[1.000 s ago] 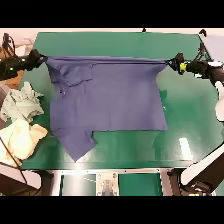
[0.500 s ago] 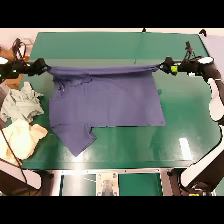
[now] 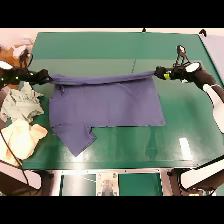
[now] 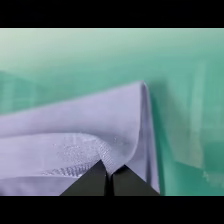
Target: Fold the shirts.
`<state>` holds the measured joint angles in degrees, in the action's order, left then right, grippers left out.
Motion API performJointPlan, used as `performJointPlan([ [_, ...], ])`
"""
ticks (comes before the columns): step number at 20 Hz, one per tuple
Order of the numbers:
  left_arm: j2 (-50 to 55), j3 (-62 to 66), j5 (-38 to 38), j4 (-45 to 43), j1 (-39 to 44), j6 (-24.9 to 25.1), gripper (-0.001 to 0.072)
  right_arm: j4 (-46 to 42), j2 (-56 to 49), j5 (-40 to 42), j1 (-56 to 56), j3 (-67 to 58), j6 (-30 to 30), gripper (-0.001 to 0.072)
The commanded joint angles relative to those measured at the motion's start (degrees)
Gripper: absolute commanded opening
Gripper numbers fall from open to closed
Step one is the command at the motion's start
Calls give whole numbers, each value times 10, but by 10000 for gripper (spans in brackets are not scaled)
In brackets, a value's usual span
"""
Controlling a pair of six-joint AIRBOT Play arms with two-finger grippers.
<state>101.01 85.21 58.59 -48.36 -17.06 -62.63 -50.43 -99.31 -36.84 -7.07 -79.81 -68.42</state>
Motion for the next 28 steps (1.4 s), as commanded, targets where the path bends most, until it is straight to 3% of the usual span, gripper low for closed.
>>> performJointPlan([
  [1, -9, -28, 14, -4, 0, 16, 23, -11, 14, 3, -5, 46, 0, 8],
  [10, -12, -46, 17, -50, 0, -32, 24, -11, 13, -7, -5, 86, 0, 9],
  [17, -12, -46, 9, -44, 0, -33, 24, -12, 13, -21, -4, 86, 1, 10],
  [19, -12, -46, 5, -39, 4, -31, 24, -13, 13, -22, -4, 86, 34, 10],
  [28, -12, -41, 15, -40, 19, -29, 24, -6, 14, -55, -8, 84, 22, 12],
])
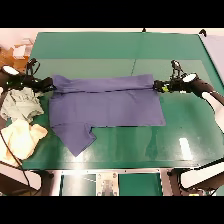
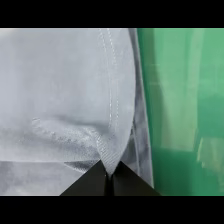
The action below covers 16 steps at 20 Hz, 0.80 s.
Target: Fold the shirts.
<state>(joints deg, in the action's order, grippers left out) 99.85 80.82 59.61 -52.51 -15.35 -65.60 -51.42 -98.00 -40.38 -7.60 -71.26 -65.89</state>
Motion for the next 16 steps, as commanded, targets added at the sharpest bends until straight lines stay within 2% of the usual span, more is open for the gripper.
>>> performJointPlan([
  [1, -1, 12, 7, 2, 2, 0, 24, 3, 1, -29, -7, -4, -4, 12],
  [6, -2, 58, 60, -2, 2, -2, 24, 3, 1, -82, -35, -30, -6, 12],
  [10, -3, 58, 76, -32, 2, -18, 24, 2, 1, -99, -44, -30, -5, 11],
  [16, -3, 58, 104, -19, -3, -17, 24, -2, 15, -125, -43, -31, -5, 11],
])
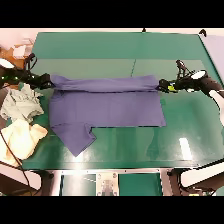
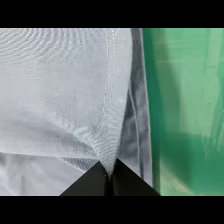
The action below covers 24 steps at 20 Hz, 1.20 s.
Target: Fold the shirts.
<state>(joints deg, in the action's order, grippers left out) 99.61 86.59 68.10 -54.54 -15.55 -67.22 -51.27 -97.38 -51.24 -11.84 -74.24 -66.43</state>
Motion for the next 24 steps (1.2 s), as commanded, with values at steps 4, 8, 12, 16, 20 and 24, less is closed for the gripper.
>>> performJointPlan([
  [4, 0, -5, 19, -14, 1, -1, 24, -15, 14, -12, -1, 12, 0, 11],
  [8, 0, -35, -5, -22, 1, -3, 24, -20, 13, 13, -1, 47, 0, 11],
  [12, 2, -39, -28, -23, 1, -2, 25, -24, 13, 28, -1, 52, 0, 12],
  [16, 2, -39, -33, -22, 2, -2, 25, -24, 13, 38, 0, 51, 0, 12],
  [20, 2, -39, -30, -22, 3, -3, 25, -24, 13, 38, 0, 51, 0, 13],
  [24, 2, -39, -38, -21, 3, -3, 25, -24, 13, 38, 0, 51, 0, 13],
])
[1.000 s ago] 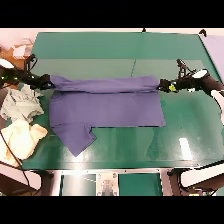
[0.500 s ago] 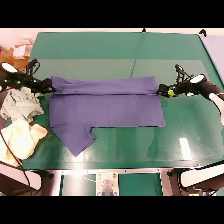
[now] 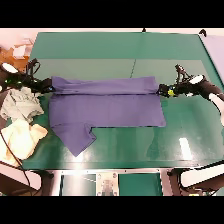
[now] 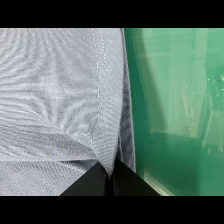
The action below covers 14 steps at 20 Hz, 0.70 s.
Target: Fold the shirts.
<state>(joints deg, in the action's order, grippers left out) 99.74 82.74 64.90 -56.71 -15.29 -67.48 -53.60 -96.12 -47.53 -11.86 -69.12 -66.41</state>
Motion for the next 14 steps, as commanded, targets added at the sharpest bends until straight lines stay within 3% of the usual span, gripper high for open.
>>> performJointPlan([
  [1, 0, 0, -9, 1, 0, -1, 26, 0, 0, 1, 0, 0, 0, 14],
  [10, -2, 2, -3, 15, 0, -2, 25, 7, 1, -9, 0, -2, -1, 13],
  [14, -3, 76, 94, 25, -7, -2, 24, 1, 7, -101, -9, -57, -6, 12],
])
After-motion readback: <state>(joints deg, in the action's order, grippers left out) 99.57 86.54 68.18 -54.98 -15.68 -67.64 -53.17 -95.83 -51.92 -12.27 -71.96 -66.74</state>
